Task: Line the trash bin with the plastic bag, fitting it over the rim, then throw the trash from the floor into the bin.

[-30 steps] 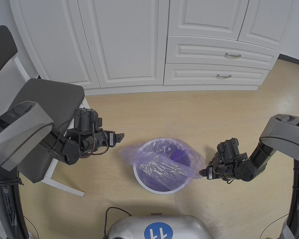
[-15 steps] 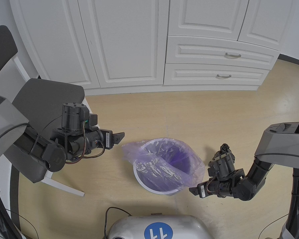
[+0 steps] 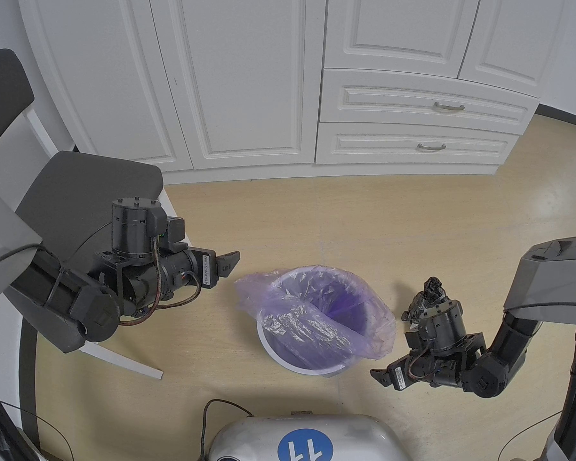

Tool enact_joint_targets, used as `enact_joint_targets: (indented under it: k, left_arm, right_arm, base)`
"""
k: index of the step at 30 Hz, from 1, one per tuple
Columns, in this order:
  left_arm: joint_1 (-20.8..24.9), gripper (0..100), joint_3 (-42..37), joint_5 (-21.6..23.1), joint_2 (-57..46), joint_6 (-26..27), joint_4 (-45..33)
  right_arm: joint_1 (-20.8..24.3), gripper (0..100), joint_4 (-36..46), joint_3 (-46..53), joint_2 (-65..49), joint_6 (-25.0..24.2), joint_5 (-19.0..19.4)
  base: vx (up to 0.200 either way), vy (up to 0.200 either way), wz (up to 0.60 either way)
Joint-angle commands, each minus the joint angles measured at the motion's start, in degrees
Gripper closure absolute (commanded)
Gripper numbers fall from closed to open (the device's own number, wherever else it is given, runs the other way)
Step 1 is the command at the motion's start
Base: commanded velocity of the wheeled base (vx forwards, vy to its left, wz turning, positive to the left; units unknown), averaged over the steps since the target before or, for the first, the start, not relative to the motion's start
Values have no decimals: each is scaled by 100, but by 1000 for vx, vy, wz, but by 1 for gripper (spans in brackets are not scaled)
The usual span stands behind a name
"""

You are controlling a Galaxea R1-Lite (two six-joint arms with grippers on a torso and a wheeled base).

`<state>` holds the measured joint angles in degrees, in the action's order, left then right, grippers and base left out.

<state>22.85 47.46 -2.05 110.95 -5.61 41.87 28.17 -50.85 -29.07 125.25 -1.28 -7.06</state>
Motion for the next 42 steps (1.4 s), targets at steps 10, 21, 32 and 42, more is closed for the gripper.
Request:
enact_joint_targets:
  k: [10,21,32,42]
  left_arm:
    - [71,0,-211,-6,-354,-11,-4]
    - [176,0,-299,-24,-390,-11,5]
    - [291,0,-474,-24,-557,-19,5]
    - [414,0,-589,-15,-653,-28,5]
  right_arm:
    - [-769,0,321,121,-1424,225,231]
    - [-813,0,585,104,-1828,225,293]
    - [-1121,0,602,60,-2364,225,302]
    - [-1130,0,593,51,-2769,216,293]
  base:
    - [0,0,0]
    - [0,0,0]
    - [0,0,0]
    - [0,0,0]
